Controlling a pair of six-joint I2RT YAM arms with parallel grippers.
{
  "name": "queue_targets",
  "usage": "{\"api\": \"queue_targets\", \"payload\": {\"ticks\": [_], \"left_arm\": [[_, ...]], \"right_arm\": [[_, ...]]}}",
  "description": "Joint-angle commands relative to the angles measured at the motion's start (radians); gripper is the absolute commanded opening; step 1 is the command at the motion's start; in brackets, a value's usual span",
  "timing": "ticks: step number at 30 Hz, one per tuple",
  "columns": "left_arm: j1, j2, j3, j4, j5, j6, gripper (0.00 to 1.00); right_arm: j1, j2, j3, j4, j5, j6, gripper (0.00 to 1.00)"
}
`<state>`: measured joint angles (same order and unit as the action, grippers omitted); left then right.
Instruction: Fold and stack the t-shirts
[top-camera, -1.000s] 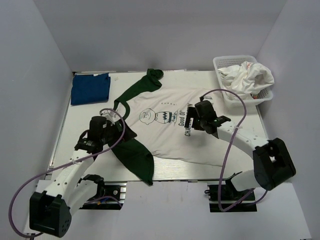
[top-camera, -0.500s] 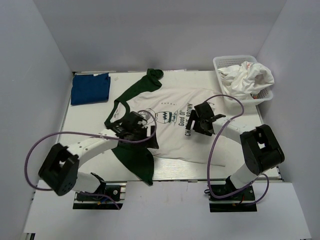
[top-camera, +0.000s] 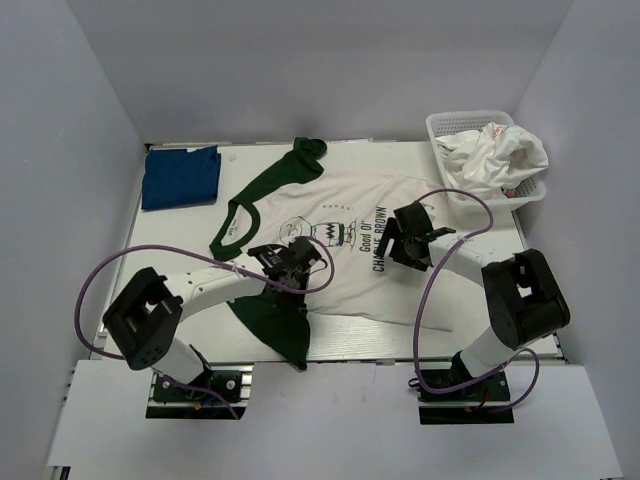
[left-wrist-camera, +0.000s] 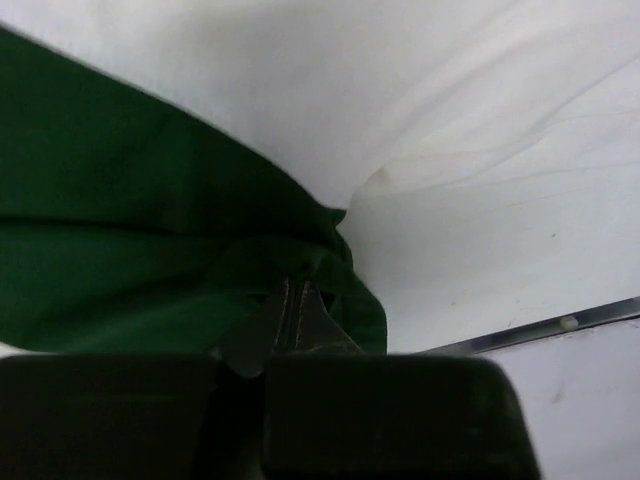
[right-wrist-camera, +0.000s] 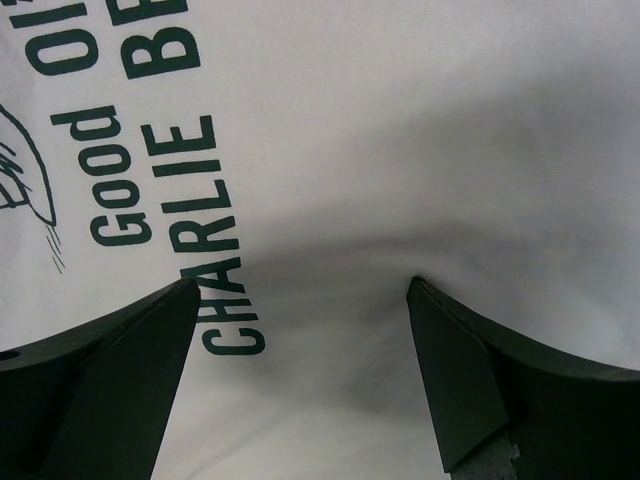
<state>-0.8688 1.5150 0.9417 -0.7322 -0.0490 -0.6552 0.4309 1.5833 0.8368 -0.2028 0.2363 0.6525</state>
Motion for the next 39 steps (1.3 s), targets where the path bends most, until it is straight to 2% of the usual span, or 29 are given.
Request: {"api": "queue_targets", "payload": {"ticks": [1, 5, 9, 15, 16, 20, 24, 26, 27, 29, 30, 31, 35, 38, 39], "left_arm": [[-0.032, -0.064, 0.034, -0.088, -0.064, -0.052, 0.0], [-0.042, -0.241, -0.029, -0.14, -0.075, -0.124, 0.0], [-0.042, -0.406, -0.147, -0.33, -0.084, -0.317, 0.0], [-0.042, -0.604, -0.264, -0.516, 0.006, -0.512, 0.0], [-0.051, -0.659, -0.264, -0.535, 0.023, -0.536, 0.06], [-0.052, -0.728, -0.273, -0.555, 0.105, -0.558, 0.17], [-0.052, -0.727, -0.273, -0.566, 0.121, -0.558, 0.22], [-0.052, -0.713, -0.238, -0.578, 0.088, -0.548, 0.29], [-0.052, -0.702, -0.227, -0.578, 0.087, -0.537, 0.29], [-0.052, -0.659, -0.187, -0.611, 0.078, -0.514, 0.39], [-0.052, -0.645, -0.172, -0.625, 0.061, -0.503, 0.71], [-0.052, -0.633, -0.141, -0.641, 0.028, -0.503, 1.0], [-0.052, -0.57, -0.067, -0.647, -0.113, -0.482, 1.0], [-0.038, -0.547, -0.049, -0.453, -0.239, -0.388, 1.0], [-0.026, -0.547, -0.049, -0.329, -0.312, -0.327, 1.0]], "right_arm": [[-0.02, -0.017, -0.024, -0.026, 0.034, 0.01, 0.9], [-0.024, -0.025, -0.028, -0.018, 0.029, 0.013, 0.9], [-0.029, -0.025, -0.03, -0.017, 0.026, 0.016, 0.9], [-0.034, -0.014, -0.024, -0.026, 0.023, 0.013, 0.9], [-0.034, -0.014, -0.024, -0.029, 0.021, 0.012, 0.9], [-0.034, -0.023, -0.028, -0.008, 0.024, -0.002, 0.9], [-0.035, -0.055, -0.039, 0.005, 0.037, -0.01, 0.9], [-0.034, -0.065, -0.045, 0.014, 0.037, -0.01, 0.9], [-0.034, -0.069, -0.05, 0.017, 0.041, -0.014, 0.9], [-0.035, -0.081, -0.044, 0.014, 0.047, -0.024, 0.9], [-0.032, -0.086, -0.041, 0.014, 0.047, -0.027, 0.9], [-0.031, -0.088, -0.039, 0.014, 0.044, -0.031, 0.9], [-0.032, -0.111, -0.038, 0.022, 0.044, -0.042, 0.9], [-0.034, -0.106, -0.01, 0.019, 0.037, -0.057, 0.9], [-0.032, -0.1, 0.005, 0.011, 0.032, -0.063, 0.9]]}}
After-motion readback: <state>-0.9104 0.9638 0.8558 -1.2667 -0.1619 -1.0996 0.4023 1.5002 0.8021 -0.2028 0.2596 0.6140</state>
